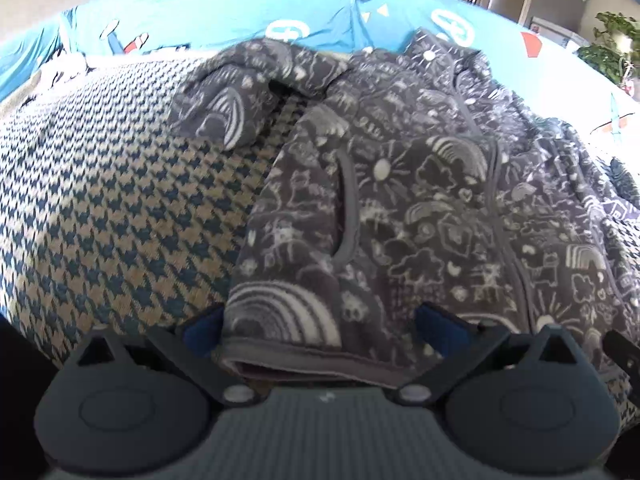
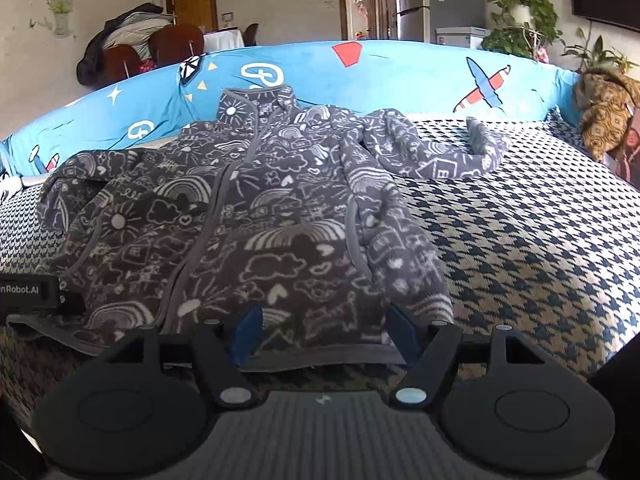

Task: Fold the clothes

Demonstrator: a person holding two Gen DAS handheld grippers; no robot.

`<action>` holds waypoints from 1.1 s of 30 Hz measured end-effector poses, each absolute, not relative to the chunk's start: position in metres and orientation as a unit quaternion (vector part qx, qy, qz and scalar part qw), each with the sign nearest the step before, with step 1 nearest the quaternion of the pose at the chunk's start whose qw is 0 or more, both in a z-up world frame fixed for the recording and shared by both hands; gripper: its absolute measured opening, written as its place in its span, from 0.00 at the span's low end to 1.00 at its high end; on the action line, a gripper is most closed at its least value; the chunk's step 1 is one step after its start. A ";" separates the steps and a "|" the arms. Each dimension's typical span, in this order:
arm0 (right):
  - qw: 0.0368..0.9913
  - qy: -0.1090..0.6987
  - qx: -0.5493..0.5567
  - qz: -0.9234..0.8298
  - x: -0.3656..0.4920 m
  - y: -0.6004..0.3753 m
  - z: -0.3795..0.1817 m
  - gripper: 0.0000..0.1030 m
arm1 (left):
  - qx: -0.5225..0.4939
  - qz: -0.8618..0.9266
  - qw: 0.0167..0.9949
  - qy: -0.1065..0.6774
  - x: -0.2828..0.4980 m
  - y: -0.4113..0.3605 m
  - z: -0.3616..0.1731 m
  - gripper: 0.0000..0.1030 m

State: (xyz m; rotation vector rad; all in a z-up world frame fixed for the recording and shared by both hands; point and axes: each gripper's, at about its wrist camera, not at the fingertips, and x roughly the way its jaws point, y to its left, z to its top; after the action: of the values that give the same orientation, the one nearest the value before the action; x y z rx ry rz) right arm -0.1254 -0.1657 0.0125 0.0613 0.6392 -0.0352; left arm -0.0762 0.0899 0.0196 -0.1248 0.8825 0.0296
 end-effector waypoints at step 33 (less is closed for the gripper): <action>0.909 0.411 0.038 0.061 -0.002 -0.215 0.040 0.67 | -0.016 -0.020 0.914 0.405 -0.017 0.072 0.044 0.99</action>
State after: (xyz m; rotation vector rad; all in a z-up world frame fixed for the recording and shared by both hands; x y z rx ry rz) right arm -0.0018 -0.2153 0.0401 0.0789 0.8471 0.1255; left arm -0.0167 0.0722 0.0442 -0.0320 0.8345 -0.0413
